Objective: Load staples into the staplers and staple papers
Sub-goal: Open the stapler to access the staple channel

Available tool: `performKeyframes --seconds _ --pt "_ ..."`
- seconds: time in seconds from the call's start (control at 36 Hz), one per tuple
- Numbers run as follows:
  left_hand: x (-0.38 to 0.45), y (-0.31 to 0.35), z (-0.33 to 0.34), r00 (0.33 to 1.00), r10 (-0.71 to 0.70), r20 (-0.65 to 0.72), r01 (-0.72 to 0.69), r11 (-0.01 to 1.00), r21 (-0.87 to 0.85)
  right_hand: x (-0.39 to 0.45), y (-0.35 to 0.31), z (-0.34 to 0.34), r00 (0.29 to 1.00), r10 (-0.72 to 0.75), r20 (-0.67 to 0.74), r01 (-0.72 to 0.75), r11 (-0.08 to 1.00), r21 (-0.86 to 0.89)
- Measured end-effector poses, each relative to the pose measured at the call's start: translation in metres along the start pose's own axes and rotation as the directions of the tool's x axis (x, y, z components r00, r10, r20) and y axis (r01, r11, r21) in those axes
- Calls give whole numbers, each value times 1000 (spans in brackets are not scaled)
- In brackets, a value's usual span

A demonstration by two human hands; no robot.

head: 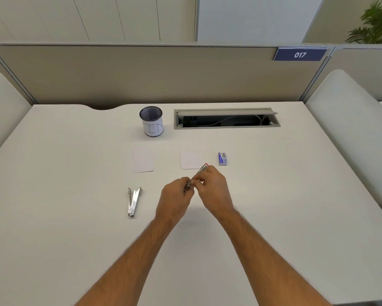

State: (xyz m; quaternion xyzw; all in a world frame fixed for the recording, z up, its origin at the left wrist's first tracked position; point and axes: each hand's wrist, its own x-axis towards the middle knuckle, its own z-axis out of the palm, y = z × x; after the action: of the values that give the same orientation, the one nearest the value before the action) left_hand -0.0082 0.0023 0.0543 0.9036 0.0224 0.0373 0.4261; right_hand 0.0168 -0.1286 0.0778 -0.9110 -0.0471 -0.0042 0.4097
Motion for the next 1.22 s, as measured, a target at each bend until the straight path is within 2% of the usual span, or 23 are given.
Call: performKeyframes --seconds 0.17,0.33,0.61,0.86,1.03,1.22 --pt "1 -4 -1 1000 14 21 -14 1000 16 4 -5 2 988 147 44 -151 982 115" --pt "4 -4 1 1000 14 4 -14 1000 -5 7 -8 2 971 231 55 -238 953 188" --pt "2 -6 7 998 -55 40 54 998 35 3 -2 13 982 154 106 -149 987 -54" --pt "-4 -18 21 988 -147 -38 149 987 59 4 17 6 986 153 69 -158 984 81" --pt "3 -18 31 983 -164 -86 179 961 210 7 22 5 985 162 65 -170 973 157" --pt "10 -21 45 984 -177 -14 173 941 291 4 39 2 980 198 34 -201 959 202"
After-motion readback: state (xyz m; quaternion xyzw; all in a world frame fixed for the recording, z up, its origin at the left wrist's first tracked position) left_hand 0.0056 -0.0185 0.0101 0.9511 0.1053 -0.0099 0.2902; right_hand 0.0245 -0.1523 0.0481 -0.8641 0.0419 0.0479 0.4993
